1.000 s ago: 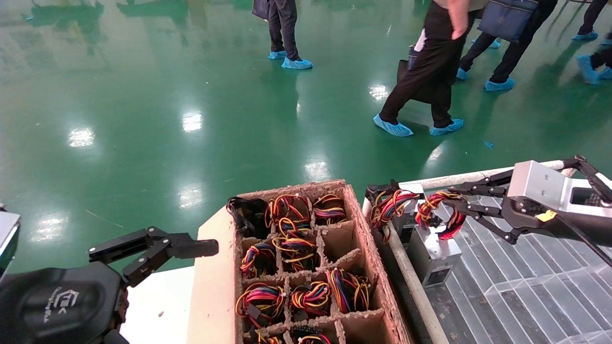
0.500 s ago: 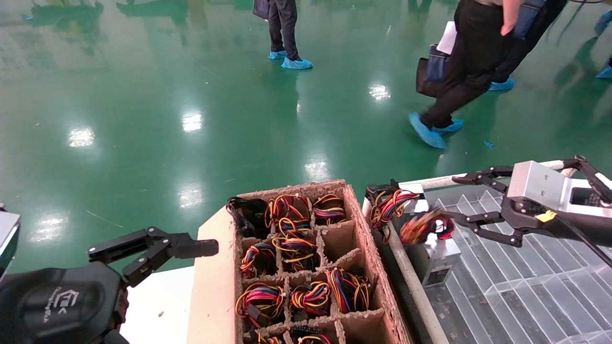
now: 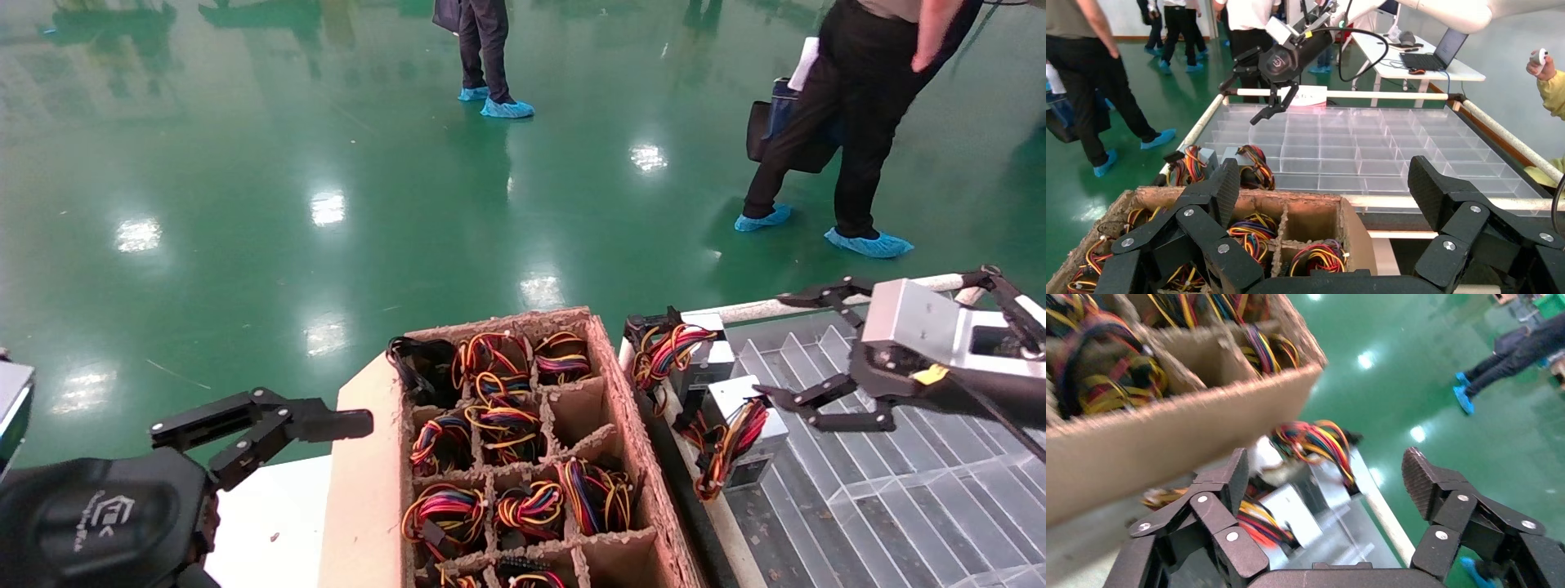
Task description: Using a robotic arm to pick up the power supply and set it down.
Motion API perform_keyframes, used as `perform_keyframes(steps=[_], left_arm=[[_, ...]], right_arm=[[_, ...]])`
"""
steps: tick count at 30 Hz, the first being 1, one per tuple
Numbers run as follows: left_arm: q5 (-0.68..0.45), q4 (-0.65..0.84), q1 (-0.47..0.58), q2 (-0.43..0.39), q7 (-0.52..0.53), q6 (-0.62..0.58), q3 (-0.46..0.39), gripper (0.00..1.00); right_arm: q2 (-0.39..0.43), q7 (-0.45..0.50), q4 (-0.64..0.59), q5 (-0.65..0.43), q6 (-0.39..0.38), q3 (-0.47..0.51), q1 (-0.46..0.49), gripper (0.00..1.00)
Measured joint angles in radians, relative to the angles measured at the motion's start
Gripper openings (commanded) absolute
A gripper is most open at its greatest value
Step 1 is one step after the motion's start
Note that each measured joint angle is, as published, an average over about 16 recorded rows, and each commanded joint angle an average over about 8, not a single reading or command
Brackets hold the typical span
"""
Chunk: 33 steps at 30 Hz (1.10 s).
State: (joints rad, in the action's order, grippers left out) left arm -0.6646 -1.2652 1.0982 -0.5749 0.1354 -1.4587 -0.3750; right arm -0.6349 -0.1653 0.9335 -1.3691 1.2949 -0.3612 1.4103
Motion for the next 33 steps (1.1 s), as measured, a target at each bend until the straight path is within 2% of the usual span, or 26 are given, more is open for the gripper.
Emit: perform_keyframes(steps=[33], left_arm=[[0.0, 0.0, 0.0, 0.0, 0.0, 0.0, 0.0, 1.0]], right_arm=[[0.014, 0.209, 0.208, 0.378, 0.119, 0.048, -0.199, 1.0]])
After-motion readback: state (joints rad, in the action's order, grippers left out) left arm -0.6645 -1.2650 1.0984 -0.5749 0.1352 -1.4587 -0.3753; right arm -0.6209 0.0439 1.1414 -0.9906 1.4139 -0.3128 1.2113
